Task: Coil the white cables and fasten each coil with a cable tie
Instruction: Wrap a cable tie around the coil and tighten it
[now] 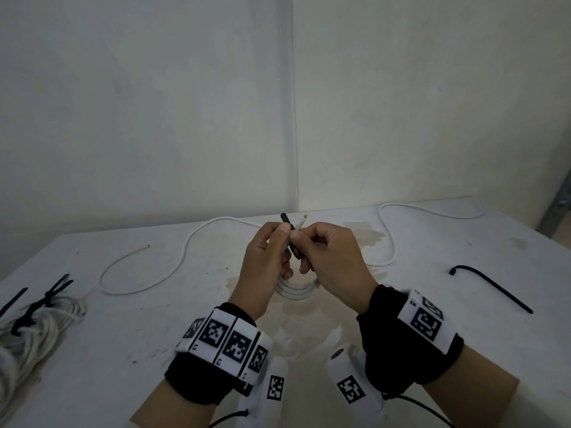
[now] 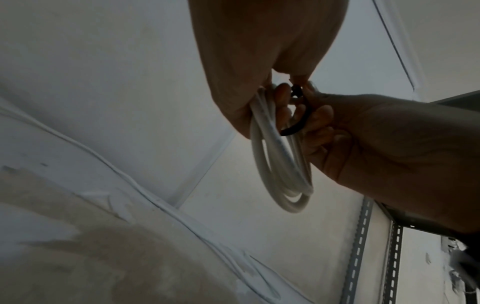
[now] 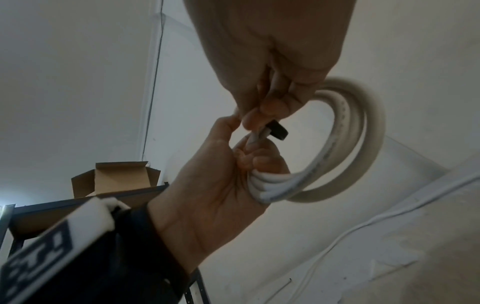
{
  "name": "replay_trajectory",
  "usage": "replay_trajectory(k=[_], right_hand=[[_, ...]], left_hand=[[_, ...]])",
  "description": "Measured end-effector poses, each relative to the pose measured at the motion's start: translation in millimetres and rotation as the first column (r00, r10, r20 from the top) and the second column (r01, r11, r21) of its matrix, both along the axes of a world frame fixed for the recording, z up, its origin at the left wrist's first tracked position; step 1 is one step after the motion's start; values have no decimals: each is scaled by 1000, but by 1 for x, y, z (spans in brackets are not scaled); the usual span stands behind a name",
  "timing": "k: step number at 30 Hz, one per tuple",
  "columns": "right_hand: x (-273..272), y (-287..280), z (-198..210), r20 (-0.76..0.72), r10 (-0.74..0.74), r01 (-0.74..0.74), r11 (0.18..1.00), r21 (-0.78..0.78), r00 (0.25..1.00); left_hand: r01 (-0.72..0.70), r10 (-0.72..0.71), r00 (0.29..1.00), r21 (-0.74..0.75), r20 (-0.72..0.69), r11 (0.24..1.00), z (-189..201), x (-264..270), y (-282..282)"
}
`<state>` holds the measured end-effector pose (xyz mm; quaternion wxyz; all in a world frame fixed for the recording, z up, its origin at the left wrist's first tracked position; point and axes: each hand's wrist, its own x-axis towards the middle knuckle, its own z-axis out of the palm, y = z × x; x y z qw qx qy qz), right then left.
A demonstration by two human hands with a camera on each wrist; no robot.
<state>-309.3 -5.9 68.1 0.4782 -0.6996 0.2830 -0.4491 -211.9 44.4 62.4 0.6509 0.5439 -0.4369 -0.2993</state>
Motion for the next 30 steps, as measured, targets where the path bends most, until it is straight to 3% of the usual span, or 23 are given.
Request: replay_trajectory(k=[3, 6, 8, 11, 14, 18, 24, 28, 30], right_hand=[[-6, 4, 3, -2, 32, -32, 999, -18, 999], [-13, -3, 11, 29, -88, 92, 985, -146, 996], [-14, -11, 19, -40, -106, 95, 971, -218, 994], [-12, -17, 24, -229, 44, -84, 982, -169, 972], [-13, -14, 22, -220, 137, -164, 981, -107, 966], [-12, -15, 22, -296, 41, -108, 971, -214, 954], [-19, -22, 39, -37, 17, -19, 997, -75, 999], [-23, -14, 28, -228, 127, -154, 982, -108, 965], [-25, -12, 23, -223, 127, -154, 982, -108, 967]], left_hand=[[-2, 3, 999, 8, -33, 1000, 1, 6, 2], [6, -4, 997, 28, -76, 1000, 0, 12, 4], [24, -21, 998, 56, -63, 998, -1, 13, 5], [64, -61, 998, 83, -34, 995, -4, 10, 7], [81, -81, 997, 94, -6, 992, -3, 6, 8], [76, -78, 997, 127, 16, 989, -2, 3, 8], [97, -105, 994, 169, 37, 981, -8, -4, 9], [112, -110, 994, 140, -19, 984, -8, -1, 10], [129, -127, 991, 118, -32, 985, -6, -2, 10]])
